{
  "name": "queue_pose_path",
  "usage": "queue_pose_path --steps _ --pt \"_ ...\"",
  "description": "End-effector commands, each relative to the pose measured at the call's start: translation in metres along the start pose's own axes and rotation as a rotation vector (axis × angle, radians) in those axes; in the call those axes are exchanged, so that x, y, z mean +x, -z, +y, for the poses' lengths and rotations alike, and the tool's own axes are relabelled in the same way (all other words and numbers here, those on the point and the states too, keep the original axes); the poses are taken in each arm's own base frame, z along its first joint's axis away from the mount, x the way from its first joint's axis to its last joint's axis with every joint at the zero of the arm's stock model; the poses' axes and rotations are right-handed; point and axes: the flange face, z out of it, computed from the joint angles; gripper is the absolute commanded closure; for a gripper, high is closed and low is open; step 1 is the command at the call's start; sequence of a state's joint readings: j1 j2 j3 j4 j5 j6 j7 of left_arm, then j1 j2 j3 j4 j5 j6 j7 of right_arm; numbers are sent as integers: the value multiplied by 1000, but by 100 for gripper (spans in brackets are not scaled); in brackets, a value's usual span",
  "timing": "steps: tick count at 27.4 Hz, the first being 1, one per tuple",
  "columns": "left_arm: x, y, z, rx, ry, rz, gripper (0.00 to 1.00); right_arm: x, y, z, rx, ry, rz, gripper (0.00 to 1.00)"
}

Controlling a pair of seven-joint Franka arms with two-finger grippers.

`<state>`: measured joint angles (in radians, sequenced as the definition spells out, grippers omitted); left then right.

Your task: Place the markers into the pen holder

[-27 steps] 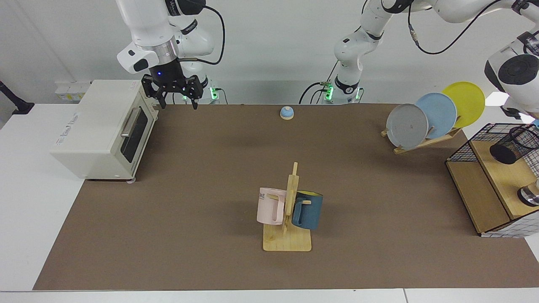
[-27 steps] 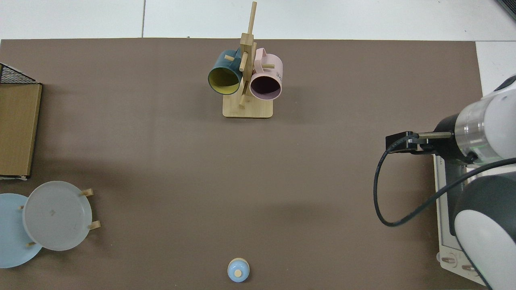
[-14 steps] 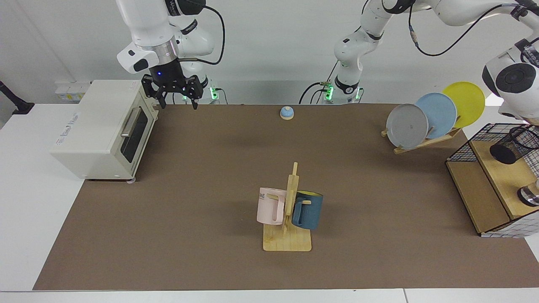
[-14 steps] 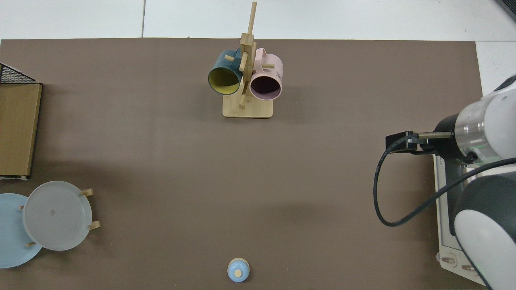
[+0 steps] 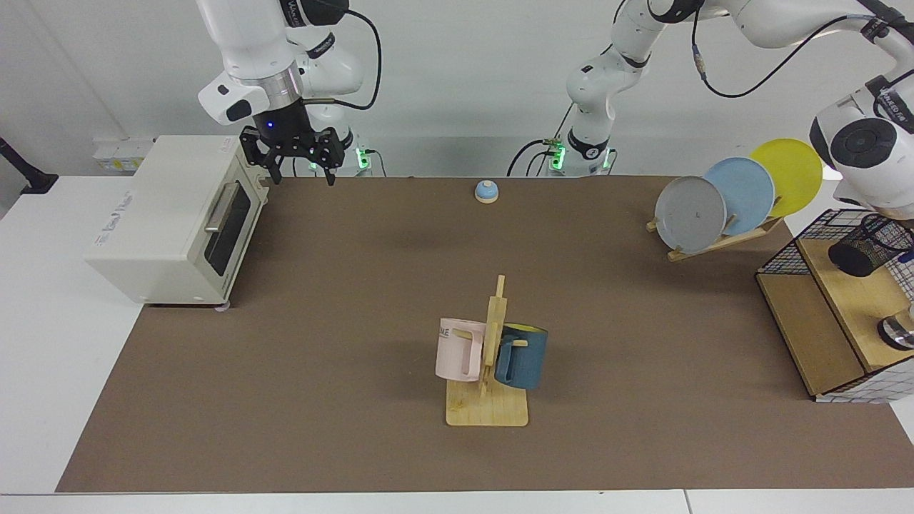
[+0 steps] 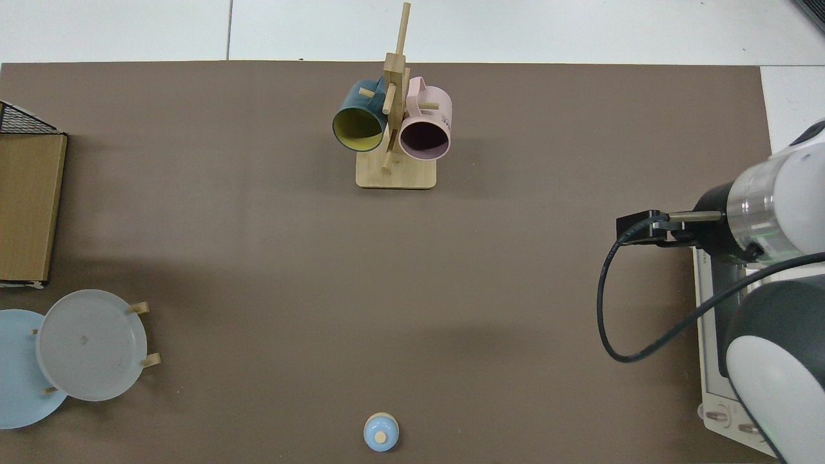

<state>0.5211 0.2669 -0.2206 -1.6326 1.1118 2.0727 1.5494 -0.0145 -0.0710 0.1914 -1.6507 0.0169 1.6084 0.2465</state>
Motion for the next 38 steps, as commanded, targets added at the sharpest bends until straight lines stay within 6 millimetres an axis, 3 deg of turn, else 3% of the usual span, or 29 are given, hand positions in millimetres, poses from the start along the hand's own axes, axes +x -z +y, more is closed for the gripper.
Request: queue_pose_path --steps 1,14,21,27,38 --pt "2 2 12 4 18 15 100 1 -1 1 18 -11 9 0" --pt "-42 21 9 47 57 -45 100 1 -1 1 18 -11 9 0" --pt "-62 31 24 41 91 -52 100 1 -1 1 18 -11 9 0" --pt "-54 41 40 26 113 -16 100 1 -1 1 18 -11 9 0" --pt "-27 38 43 15 104 68 100 1 -1 1 18 -11 9 0"
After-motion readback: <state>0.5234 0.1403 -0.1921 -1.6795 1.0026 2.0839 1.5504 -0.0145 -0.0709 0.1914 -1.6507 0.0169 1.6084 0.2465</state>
